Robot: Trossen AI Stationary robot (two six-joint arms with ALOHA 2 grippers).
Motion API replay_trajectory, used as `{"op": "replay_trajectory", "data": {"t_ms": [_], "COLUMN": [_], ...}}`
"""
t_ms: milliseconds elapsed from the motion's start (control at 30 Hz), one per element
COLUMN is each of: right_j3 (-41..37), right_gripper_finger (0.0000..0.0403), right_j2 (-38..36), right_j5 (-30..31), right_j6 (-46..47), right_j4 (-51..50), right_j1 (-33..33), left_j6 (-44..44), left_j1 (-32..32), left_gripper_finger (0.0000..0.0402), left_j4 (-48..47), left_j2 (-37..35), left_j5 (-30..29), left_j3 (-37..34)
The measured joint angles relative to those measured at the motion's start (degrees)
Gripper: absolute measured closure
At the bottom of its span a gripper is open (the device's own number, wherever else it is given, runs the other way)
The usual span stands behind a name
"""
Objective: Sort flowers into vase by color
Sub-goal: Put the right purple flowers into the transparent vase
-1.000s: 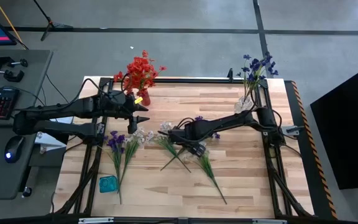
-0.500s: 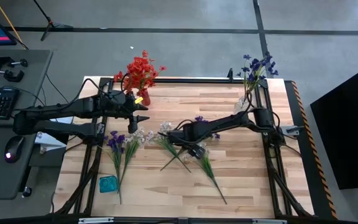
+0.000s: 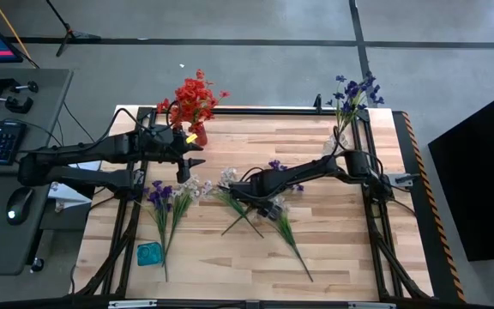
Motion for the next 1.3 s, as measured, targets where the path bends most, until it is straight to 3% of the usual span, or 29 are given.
{"op": "replay_trajectory", "data": {"t_ms": [167, 233, 333, 533, 700, 800, 867, 1033, 1167, 1300], "right_j3": [-0.04, -0.11, -0.27, 1.34, 4.08, 4.83, 4.78, 4.62, -1.56, -13.32], "right_gripper_finger": [0.0361, 0.0388, 0.0383, 0.0399, 0.0401, 0.0402, 0.0402, 0.0402, 0.0402, 0.0403], "right_j2": [-0.35, -0.61, -1.29, -7.49, -12.27, -15.49, -16.98, -22.62, -32.86, -47.94], "right_j5": [0.91, 2.56, 4.3, 16.09, 30.12, 41.89, 46.66, 52.89, 56.88, 59.41], "right_j6": [-4.04, -6.23, -10.13, -17.78, -23.7, -29.88, -31.48, -31.47, -42.96, -41.64], "right_j4": [-4.83, -6.42, -7.49, -11.98, -23.91, -26.36, -29.3, -43.67, -39.39, -40.65], "right_j1": [-0.29, -0.71, -1.78, -2.01, 0.29, 2.6, 3.72, 6.03, 9.44, 13.32], "left_j6": [0.45, 1.27, 2.4, 2.84, 2.63, 2.57, 1.65, -8.02, -18.86, -26.02], "left_j1": [1.31, 1.89, 2.92, 4.92, 6.11, 6.48, 6.53, 6.51, 6.51, 6.51], "left_gripper_finger": [0.0211, 0.0211, 0.0211, 0.0211, 0.0211, 0.0211, 0.0211, 0.0211, 0.0211, 0.0211], "left_j4": [-0.84, -0.82, -0.83, -0.5, 2.07, 5.44, 8.28, 15.69, 19.72, 21.57], "left_j2": [0.0, 0.0, 0.0, 0.0, 0.0, 0.0, 0.0, 0.23, 0.82, 0.92], "left_j5": [-0.8, -1.76, -3.48, -4.03, -4.12, -4.12, -4.14, -4.86, -8.56, -10.65], "left_j3": [0.0, 0.0, 0.0, -0.01, 0.0, 0.0, -0.01, 0.0, 0.0, -0.04]}}
